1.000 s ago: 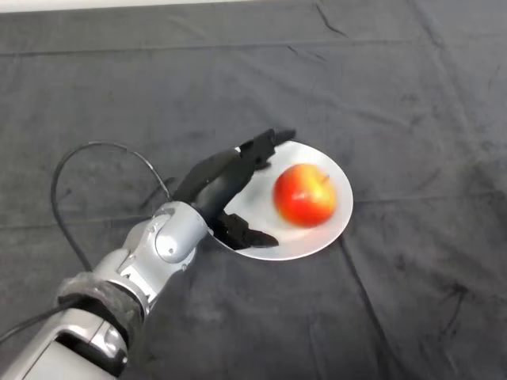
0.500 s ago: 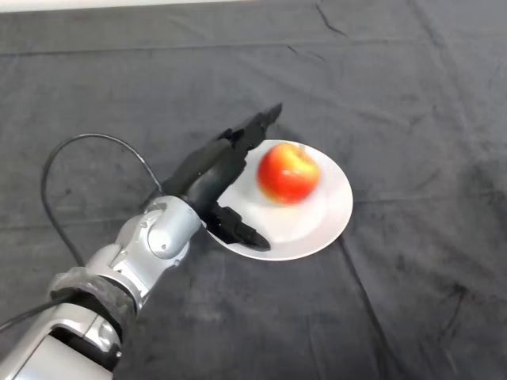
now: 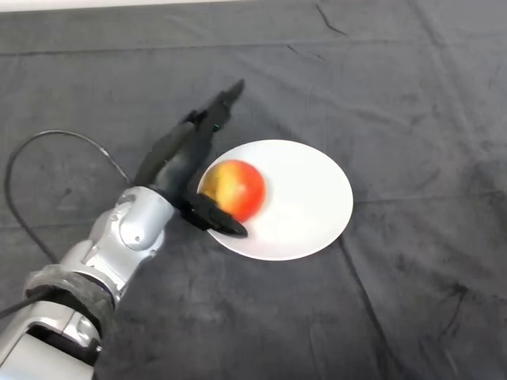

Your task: Move the apple to the plate

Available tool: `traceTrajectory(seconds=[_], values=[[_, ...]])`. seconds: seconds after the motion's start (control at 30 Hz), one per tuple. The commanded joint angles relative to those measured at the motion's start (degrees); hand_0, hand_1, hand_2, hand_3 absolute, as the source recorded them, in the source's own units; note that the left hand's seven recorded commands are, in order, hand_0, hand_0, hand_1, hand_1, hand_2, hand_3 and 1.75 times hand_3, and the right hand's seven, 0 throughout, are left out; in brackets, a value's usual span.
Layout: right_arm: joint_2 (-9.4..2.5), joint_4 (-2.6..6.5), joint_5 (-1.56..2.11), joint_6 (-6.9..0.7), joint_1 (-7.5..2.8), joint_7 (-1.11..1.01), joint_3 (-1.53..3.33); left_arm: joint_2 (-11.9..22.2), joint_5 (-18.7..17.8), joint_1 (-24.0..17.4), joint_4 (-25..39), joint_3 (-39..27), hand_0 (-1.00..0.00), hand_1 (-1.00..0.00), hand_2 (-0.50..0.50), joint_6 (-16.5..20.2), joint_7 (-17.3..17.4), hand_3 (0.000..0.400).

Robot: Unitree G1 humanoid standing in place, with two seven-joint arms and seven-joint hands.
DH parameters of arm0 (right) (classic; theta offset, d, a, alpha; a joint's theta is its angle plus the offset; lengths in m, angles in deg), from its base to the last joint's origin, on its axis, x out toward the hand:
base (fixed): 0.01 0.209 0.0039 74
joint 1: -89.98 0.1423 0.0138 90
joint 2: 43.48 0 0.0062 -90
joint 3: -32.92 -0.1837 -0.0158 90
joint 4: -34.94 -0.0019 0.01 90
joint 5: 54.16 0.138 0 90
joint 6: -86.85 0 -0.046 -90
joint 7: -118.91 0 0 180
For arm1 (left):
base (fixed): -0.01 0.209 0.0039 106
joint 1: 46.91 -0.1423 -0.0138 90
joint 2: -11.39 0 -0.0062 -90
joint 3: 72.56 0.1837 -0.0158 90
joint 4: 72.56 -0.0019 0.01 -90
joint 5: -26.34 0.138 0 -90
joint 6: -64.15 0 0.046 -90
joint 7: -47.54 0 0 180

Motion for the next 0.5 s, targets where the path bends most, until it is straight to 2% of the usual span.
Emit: traceTrajectory(seconds=[0.03, 0.5], values=[[1.53, 0.18, -0.19, 0.07, 0.07, 0.32, -0.12, 4.0, -1.5, -1.7, 3.8, -2.2, 0.0, 0.0, 0.0, -0.6, 0.3, 0.0], [1.53, 0.03, -0.15, 0.01, -0.01, 0.32, -0.14, 12.0, -7.3, -4.7, 7.7, -13.2, 0.0, 0.0, 0.0, 0.7, -2.6, 0.0]])
